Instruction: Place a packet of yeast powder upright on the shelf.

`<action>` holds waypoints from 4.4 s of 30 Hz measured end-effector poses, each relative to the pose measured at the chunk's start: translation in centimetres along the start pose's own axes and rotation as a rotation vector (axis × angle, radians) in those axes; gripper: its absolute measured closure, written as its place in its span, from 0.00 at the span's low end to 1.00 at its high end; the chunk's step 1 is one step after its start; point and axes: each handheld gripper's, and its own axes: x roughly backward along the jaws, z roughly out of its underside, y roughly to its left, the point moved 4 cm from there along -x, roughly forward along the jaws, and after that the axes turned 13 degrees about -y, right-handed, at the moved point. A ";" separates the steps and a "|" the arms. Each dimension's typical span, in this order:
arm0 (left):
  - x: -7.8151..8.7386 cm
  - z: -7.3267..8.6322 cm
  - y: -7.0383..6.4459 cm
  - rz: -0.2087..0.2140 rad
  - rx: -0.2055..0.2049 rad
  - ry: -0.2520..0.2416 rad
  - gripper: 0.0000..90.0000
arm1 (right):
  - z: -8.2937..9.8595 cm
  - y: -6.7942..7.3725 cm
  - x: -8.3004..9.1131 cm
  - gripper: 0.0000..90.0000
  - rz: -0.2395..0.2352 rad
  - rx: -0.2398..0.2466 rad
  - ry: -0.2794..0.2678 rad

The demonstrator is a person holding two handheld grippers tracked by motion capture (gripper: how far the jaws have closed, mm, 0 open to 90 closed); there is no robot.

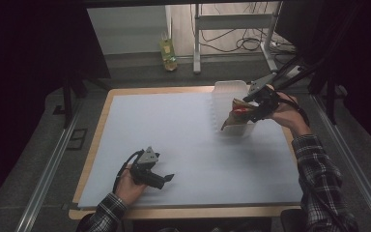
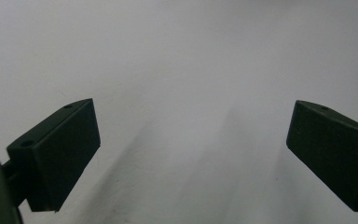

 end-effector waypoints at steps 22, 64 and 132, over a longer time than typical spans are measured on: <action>0.1 0.0 0.1 -0.001 0.009 -0.008 0.02 | -1.7 1.0 -0.5 0.10 0.037 -0.158 -0.113; 0.7 -0.7 0.1 -0.015 0.028 -0.084 0.01 | -5.5 4.3 -1.8 0.08 0.091 -0.201 -0.201; 0.8 -0.8 0.1 -0.020 0.013 -0.086 0.01 | -4.2 13.8 -0.1 0.07 -0.005 -0.176 -0.261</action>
